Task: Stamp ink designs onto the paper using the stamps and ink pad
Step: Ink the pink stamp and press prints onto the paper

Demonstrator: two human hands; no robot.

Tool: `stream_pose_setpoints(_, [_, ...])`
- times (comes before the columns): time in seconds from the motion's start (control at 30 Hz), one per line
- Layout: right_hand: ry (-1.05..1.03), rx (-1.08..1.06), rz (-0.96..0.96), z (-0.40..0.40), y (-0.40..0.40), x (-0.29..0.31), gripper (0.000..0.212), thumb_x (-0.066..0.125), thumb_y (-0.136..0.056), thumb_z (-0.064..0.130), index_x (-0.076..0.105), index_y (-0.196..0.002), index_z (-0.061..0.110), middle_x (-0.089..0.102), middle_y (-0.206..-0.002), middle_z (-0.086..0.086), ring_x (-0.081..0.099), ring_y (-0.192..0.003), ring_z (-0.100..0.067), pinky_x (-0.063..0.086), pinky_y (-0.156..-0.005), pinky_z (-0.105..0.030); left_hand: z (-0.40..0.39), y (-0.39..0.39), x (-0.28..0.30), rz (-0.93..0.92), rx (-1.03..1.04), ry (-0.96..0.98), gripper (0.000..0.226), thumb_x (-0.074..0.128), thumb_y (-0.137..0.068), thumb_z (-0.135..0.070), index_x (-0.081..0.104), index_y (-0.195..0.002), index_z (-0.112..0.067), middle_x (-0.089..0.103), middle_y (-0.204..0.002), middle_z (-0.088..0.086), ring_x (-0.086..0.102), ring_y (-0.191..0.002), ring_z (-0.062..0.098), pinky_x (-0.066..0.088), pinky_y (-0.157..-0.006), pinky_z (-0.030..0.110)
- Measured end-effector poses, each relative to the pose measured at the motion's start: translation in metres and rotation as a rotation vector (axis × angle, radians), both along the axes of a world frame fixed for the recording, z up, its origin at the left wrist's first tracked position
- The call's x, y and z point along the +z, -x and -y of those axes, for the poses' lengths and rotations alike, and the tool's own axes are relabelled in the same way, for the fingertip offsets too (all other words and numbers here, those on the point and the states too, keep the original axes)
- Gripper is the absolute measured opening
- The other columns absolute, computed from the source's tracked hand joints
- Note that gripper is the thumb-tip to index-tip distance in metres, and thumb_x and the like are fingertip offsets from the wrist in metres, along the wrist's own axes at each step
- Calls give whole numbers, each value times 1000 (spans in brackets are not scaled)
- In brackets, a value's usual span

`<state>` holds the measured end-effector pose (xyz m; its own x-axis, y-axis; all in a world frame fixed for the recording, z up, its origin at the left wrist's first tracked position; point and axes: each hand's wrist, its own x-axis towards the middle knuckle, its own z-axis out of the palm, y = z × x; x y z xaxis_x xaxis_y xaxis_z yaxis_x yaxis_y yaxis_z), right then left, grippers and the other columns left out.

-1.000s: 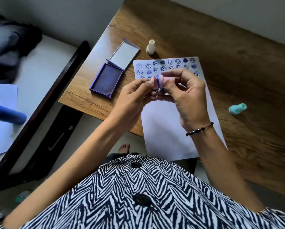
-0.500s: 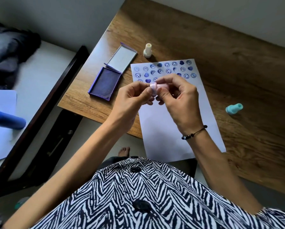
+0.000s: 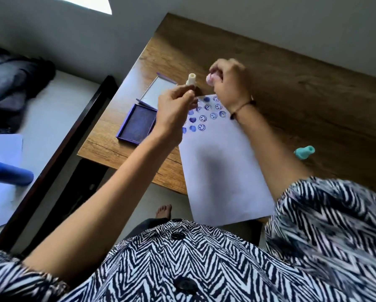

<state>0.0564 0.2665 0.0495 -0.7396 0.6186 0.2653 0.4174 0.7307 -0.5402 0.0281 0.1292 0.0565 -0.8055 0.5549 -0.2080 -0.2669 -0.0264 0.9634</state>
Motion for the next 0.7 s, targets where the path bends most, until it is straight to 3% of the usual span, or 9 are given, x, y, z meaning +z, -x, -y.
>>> stream_pose_setpoints(0.1, [-139,31,231,-16,29,-13,22,50,-83,2,65,-99,4,60,-110,-23,57,-101,-35,47,-81,-36,1,-4,-8,81,12,-23,24,41,-85,9,60,-94,-3,55,-74,13,46,-63,17,42,-62,20])
stream_pose_setpoints(0.2, [-188,-15,287,-14,39,-23,26,44,-84,-5,62,-101,-1,57,-114,-26,52,-108,-37,46,-85,-38,4,-4,-13,113,20,6,24,41,-85,8,60,-98,2,56,-68,10,51,-62,14,46,-59,15])
stream_pose_setpoints(0.3, [-134,-54,293,-10,39,-24,31,40,-86,-6,59,-110,3,55,-117,-24,52,-111,-35,45,-89,-37,5,-3,-15,113,7,13,24,41,-84,8,61,-95,-1,58,-68,9,54,-63,14,48,-64,18])
stream_pose_setpoints(0.43, [20,-154,328,-15,7,-4,56,49,-87,9,31,-138,21,45,-131,-27,42,-124,-40,35,-105,-44,6,-4,-15,111,-24,-4,26,40,-84,9,60,-97,1,57,-70,9,53,-63,13,49,-65,17])
stream_pose_setpoints(0.57, [-72,-399,433,-16,-76,10,44,53,-87,9,42,-130,14,39,-136,-28,32,-128,-47,30,-106,-53,7,-6,-16,133,-31,-22,27,40,-83,11,60,-95,-1,58,-73,9,55,-63,12,51,-63,15])
stream_pose_setpoints(0.7, [-118,-512,591,-11,-142,9,38,59,-87,22,49,-122,10,43,-131,-27,34,-124,-46,37,-98,-56,-7,-20,-15,185,-116,21,24,41,-83,10,60,-83,-4,57,-71,9,55,-62,13,51,-63,15])
